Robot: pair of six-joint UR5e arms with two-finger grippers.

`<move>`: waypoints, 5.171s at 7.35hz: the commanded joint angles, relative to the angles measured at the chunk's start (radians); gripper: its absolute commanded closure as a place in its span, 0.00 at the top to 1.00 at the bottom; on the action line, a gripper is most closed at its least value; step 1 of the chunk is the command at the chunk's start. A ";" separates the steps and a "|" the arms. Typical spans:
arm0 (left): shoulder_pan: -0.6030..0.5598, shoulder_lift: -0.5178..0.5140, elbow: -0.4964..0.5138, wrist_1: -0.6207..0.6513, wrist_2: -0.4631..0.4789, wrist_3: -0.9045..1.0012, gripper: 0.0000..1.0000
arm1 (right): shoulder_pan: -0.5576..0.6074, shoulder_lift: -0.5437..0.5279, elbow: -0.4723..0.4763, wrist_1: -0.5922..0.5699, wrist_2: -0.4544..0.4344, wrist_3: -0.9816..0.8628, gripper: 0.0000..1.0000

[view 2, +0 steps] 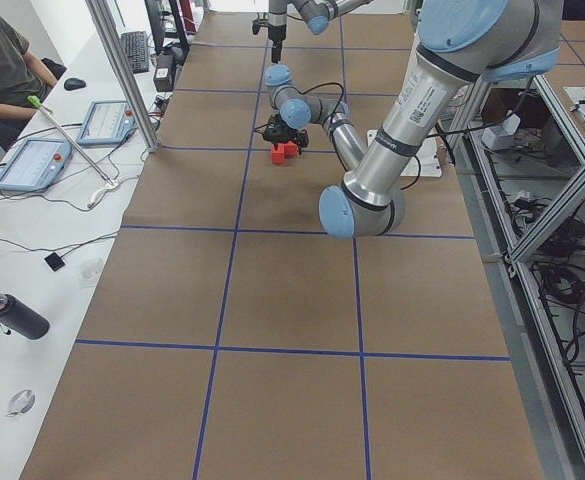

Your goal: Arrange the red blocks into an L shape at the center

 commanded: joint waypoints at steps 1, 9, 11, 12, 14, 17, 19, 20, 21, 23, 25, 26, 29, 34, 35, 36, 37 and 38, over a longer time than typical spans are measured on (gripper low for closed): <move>-0.102 0.244 -0.223 -0.008 -0.002 0.375 1.00 | 0.060 -0.002 -0.006 -0.001 0.005 -0.034 0.99; -0.779 0.587 0.048 -0.137 -0.321 1.901 1.00 | 0.512 -0.160 -0.119 -0.030 0.296 -0.555 0.99; -0.854 0.587 0.091 -0.132 -0.322 2.021 1.00 | 0.566 -0.157 -0.173 -0.051 0.287 -0.705 0.99; -0.857 0.581 0.120 -0.135 -0.321 2.044 1.00 | 0.577 -0.156 -0.207 -0.095 0.271 -0.833 0.99; -0.879 0.546 0.126 -0.122 -0.318 2.034 1.00 | 0.533 -0.120 -0.213 -0.142 0.214 -0.891 0.99; -0.905 0.520 0.125 -0.065 -0.318 2.034 1.00 | 0.531 -0.109 -0.227 -0.151 0.178 -0.884 0.99; -0.907 0.531 0.104 -0.065 -0.319 2.034 1.00 | 0.531 -0.119 -0.250 -0.148 0.175 -0.873 0.99; -0.905 0.534 0.103 -0.065 -0.319 2.034 1.00 | 0.531 -0.125 -0.248 -0.143 0.181 -0.873 0.99; -0.899 0.528 0.140 -0.074 -0.321 2.031 1.00 | 0.535 -0.125 -0.247 -0.145 0.185 -0.873 0.99; -0.900 0.534 0.106 -0.066 -0.351 2.032 1.00 | 0.535 -0.128 -0.259 -0.143 0.186 -0.876 0.99; -0.900 0.531 0.094 -0.068 -0.347 2.032 1.00 | 0.535 -0.128 -0.241 -0.145 0.218 -0.876 0.99; -0.900 0.531 0.088 -0.069 -0.341 2.032 1.00 | 0.535 -0.139 -0.244 -0.143 0.249 -0.876 0.99; -0.899 0.546 0.096 -0.072 -0.341 2.032 1.00 | 0.535 -0.136 -0.238 -0.139 0.244 -0.879 0.99; -0.899 0.548 0.085 -0.076 -0.348 2.032 1.00 | 0.535 -0.168 -0.245 -0.027 0.243 -0.875 0.99; -0.899 0.548 0.086 -0.076 -0.349 2.032 1.00 | 0.535 -0.166 -0.244 -0.027 0.244 -0.875 0.99; -0.899 0.548 0.086 -0.076 -0.349 2.031 1.00 | 0.535 -0.165 -0.247 -0.025 0.244 -0.876 0.99; -0.899 0.548 0.086 -0.076 -0.349 2.031 1.00 | 0.535 -0.160 -0.248 -0.025 0.244 -0.876 0.99; -0.899 0.546 0.083 -0.077 -0.350 2.031 1.00 | 0.535 -0.157 -0.247 -0.025 0.244 -0.876 0.99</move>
